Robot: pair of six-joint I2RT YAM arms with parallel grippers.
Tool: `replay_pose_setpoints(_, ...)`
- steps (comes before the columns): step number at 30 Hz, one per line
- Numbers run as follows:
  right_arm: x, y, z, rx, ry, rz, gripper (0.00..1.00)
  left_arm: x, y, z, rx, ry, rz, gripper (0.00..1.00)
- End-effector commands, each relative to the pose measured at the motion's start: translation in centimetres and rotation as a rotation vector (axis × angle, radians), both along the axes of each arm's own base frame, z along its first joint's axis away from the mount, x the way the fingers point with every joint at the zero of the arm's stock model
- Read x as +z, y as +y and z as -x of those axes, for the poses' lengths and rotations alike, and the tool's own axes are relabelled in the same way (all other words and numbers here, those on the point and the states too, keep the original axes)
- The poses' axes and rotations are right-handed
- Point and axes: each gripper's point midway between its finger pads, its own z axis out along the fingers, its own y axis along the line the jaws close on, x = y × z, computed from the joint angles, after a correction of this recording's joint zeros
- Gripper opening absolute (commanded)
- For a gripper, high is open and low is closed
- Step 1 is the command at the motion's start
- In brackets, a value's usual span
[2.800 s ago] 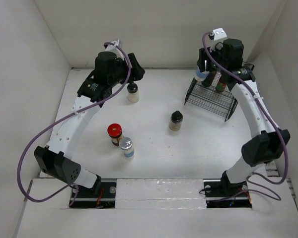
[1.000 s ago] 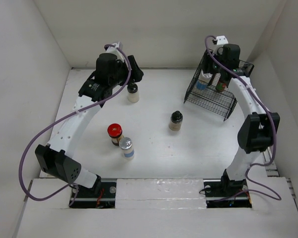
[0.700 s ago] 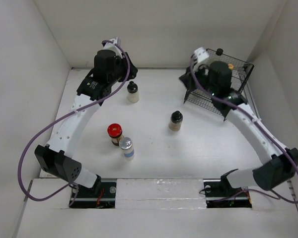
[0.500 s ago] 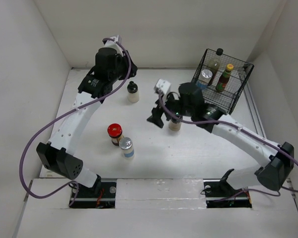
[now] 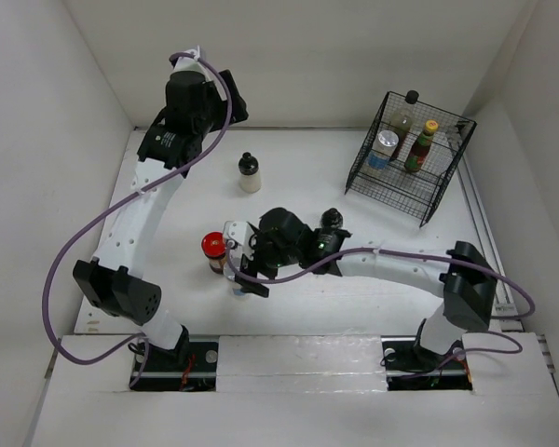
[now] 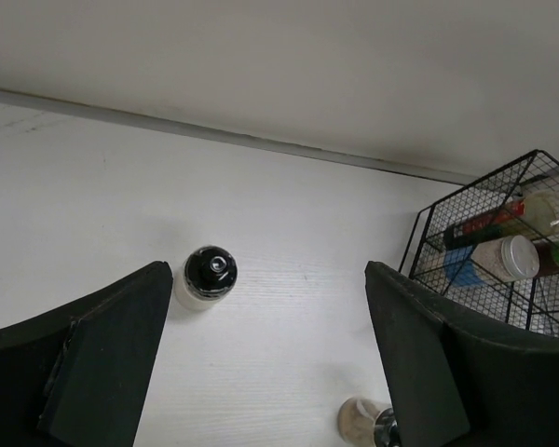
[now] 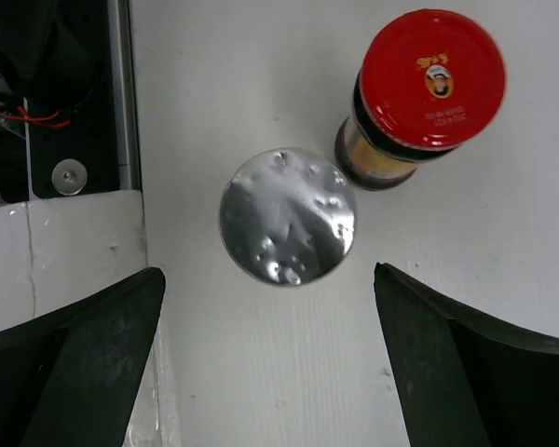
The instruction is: Organize the condiment bottles
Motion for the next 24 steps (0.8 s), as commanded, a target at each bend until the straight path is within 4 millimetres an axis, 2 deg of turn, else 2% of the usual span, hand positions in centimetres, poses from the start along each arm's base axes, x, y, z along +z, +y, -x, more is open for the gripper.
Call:
replay_pose_setpoints(1,0.9,2.9,-0.5,0.024,-0.042,-0.067,0.99,1.2,-0.7,0.3,-0.031,-0.022,0.015,0.81)
replay_pose_setpoints(3,-0.5,3.6,-0.9,0.024,-0.034,-0.050,0.99,1.2,-0.9,0.9,-0.052,-0.020,0.020,0.81)
replay_pose_setpoints(4,-0.6,4.0,-1.5,0.005,-0.052,-0.059,0.99,0.3,-0.9,0.9,-0.052,-0.001,0.014,0.81)
replay_pose_setpoints(5,-1.0,4.1,-1.8,-0.006,-0.058,-0.056,0.99,1.1,-0.9,1.2,-0.061,-0.022,0.023,0.81)
replay_pose_setpoints(7,-1.2,4.8,-2.8,-0.036,-0.078,-0.054,0.99,0.8,-0.8,1.8,-0.058,-0.013,0.030,0.81)
replay_pose_setpoints(8,-0.7,5.4,-3.0,-0.041,-0.082,-0.080,0.99,0.4,-0.8,1.7,-0.058,-0.012,0.029,0.81)
replay_pose_setpoints(9,-1.3,6.0,-3.1,-0.029,-0.073,-0.079,0.99,0.6,-0.8,2.2,-0.069,-0.015,0.033,0.81)
replay_pose_setpoints(11,-2.1,6.4,-3.0,-0.017,-0.060,-0.069,0.99,-0.7,-1.0,2.5,-0.076,0.016,0.036,0.81)
replay_pose_setpoints(15,-1.9,6.6,-3.1,-0.022,-0.066,-0.099,0.99,-2.8,-0.6,3.6,-0.075,0.064,0.021,0.81)
replay_pose_setpoints(16,-2.2,6.4,-3.7,-0.039,-0.071,-0.098,0.98,-2.8,-0.6,3.6,-0.075,0.064,0.021,0.81)
replay_pose_setpoints(17,-1.7,6.3,-3.6,-0.045,-0.065,-0.108,0.93,-3.3,-0.4,4.0,-0.075,0.068,0.019,0.81)
replay_pose_setpoints(19,-2.3,6.0,-3.4,-0.034,-0.037,-0.106,0.76,-3.8,-0.4,4.1,-0.072,0.073,0.027,0.81)
replay_pose_setpoints(20,-1.2,5.9,-3.4,-0.034,-0.047,-0.127,0.65,-3.9,-0.3,4.4,-0.072,0.075,0.027,0.81)
replay_pose_setpoints(21,-1.0,5.7,-3.0,-0.026,-0.043,-0.130,0.57,-4.7,-0.3,4.4,-0.068,0.094,0.029,0.81)
replay_pose_setpoints(22,-0.6,5.2,-2.8,-0.026,-0.043,-0.129,0.51,-4.7,-0.5,4.5,-0.078,0.096,0.033,0.80)
replay_pose_setpoints(23,0.7,4.2,-2.8,-0.035,-0.051,-0.144,0.45,-4.7,-0.5,4.7,-0.079,0.090,0.035,0.80)
replay_pose_setpoints(24,1.6,3.7,-2.6,-0.035,-0.056,-0.155,0.44,-5.1,-0.6,4.7,-0.087,0.100,0.035,0.80)
